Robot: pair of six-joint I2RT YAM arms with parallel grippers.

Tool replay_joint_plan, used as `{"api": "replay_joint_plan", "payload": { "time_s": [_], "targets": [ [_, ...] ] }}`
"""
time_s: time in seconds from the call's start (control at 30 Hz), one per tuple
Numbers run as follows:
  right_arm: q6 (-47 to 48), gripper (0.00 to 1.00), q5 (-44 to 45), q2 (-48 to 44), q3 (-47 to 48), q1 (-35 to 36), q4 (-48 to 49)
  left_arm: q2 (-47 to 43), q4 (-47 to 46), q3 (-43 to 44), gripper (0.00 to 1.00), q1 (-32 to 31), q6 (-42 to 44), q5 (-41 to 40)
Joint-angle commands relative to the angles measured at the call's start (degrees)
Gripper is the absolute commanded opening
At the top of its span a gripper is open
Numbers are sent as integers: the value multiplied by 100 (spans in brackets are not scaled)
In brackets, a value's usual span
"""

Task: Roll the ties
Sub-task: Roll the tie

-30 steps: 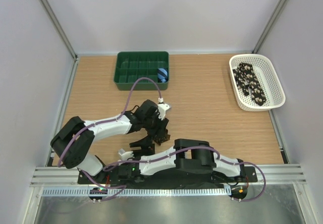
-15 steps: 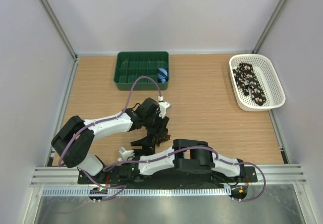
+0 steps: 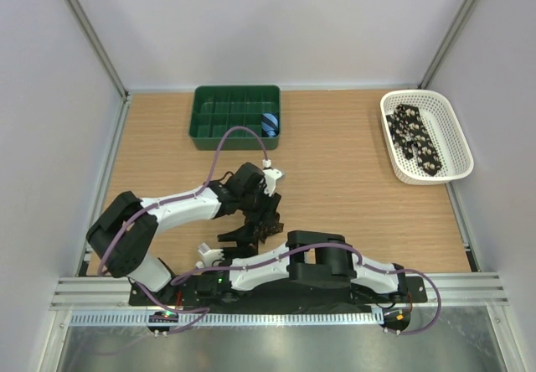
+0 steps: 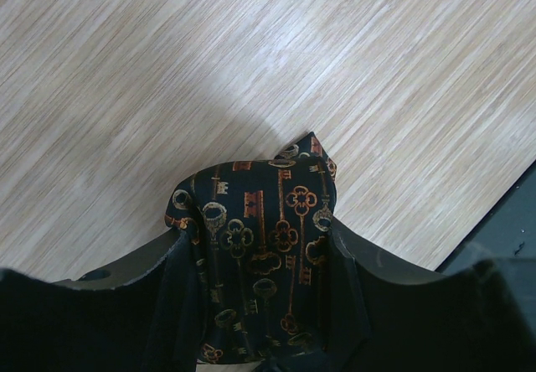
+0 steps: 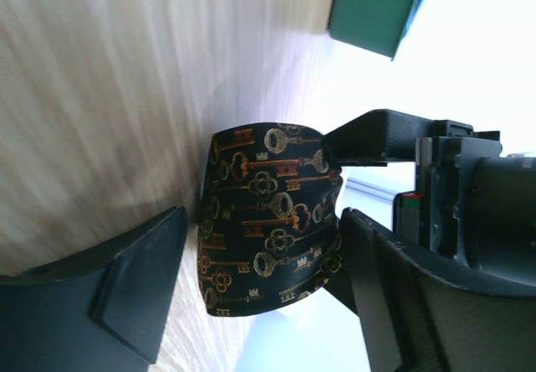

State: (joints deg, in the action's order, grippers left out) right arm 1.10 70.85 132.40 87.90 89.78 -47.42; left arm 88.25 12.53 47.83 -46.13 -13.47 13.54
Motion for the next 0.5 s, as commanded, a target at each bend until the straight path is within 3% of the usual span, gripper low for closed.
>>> {"api": "replay_joint_plan", "payload": {
  "time_s": [0.0, 0.47],
  "targets": [
    [-93, 80, -379, 225, 87, -144, -285, 44, -226, 7, 51, -28, -146, 140],
    [-199, 76, -309, 287, -475, -426, -57, -150, 354, 147, 51, -28, -208, 351]
  ]
}}
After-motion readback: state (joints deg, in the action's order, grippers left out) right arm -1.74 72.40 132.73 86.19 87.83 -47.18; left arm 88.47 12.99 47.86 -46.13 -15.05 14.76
